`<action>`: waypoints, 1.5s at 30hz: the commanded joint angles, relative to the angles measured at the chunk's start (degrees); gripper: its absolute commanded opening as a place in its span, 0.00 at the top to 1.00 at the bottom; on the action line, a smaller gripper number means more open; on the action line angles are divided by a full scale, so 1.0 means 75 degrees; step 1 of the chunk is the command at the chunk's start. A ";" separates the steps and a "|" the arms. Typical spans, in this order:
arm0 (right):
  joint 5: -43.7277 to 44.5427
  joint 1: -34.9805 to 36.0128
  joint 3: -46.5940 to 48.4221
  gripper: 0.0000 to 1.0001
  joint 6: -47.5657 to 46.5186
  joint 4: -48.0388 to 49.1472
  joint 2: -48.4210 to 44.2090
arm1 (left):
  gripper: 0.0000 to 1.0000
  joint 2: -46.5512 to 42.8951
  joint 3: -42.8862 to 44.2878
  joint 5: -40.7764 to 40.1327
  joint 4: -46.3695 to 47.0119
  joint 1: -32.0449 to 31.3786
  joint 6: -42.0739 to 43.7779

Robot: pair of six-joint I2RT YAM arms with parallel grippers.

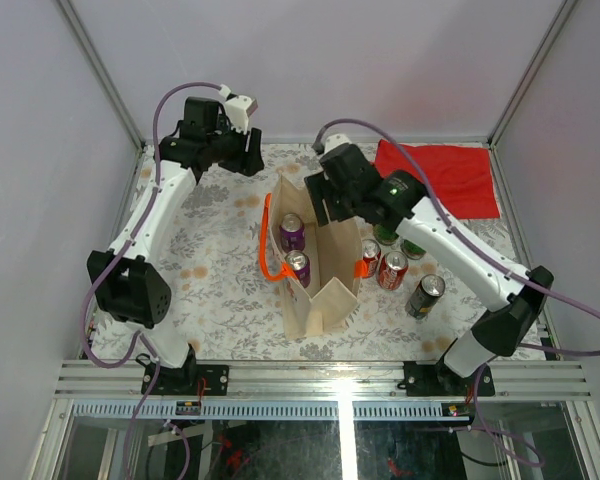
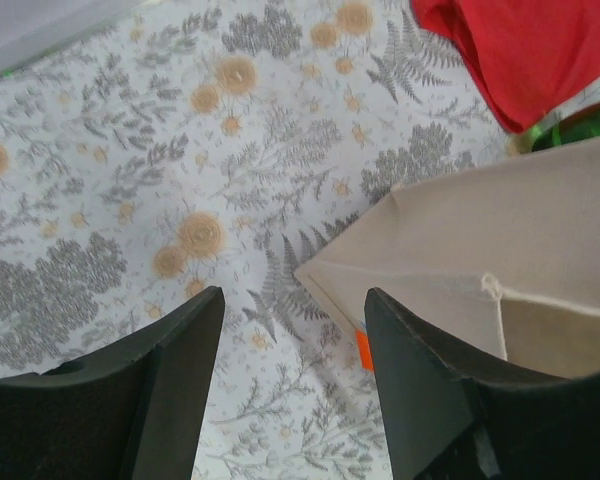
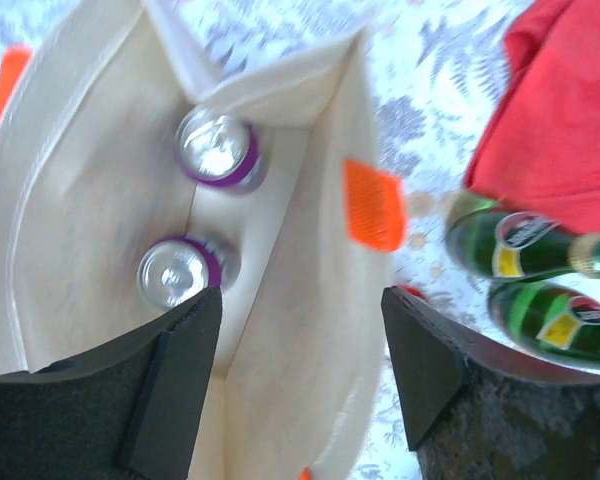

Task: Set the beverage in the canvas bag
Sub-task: Adjust the canvas bag at the center of the board, then pick up the drink from the center of the board.

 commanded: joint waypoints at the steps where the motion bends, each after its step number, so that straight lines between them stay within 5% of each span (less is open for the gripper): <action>1: 0.0779 -0.0556 0.0550 0.26 -0.0208 0.0719 -0.0559 | 0.42 0.0317 0.0998 -0.0164 -0.0020 -0.0053 0.0275; 8: 0.1413 -0.1953 0.0497 0.20 -0.0216 0.0927 -0.0529 | 0.41 0.0615 0.2253 0.0053 -0.0287 -0.0507 0.0885; 19: 0.1093 -0.3148 0.2489 0.20 0.0494 -0.1251 0.1527 | 0.41 -0.0389 0.0664 0.0235 0.0497 -0.0667 0.0342; 27: 0.0636 -0.3632 0.5053 0.29 0.0741 -0.3554 0.3278 | 0.41 -0.0865 -0.0024 0.0235 0.0714 -0.0661 0.0319; 38: 0.0093 -0.3839 0.3986 0.48 0.0824 -0.3808 0.3053 | 0.40 -0.1269 -0.0691 0.0329 0.0750 -0.0671 0.0326; 45: -0.0175 -0.3919 0.3105 0.50 0.0821 -0.3561 0.2882 | 0.41 -0.1310 -0.0788 0.0352 0.0751 -0.0660 0.0421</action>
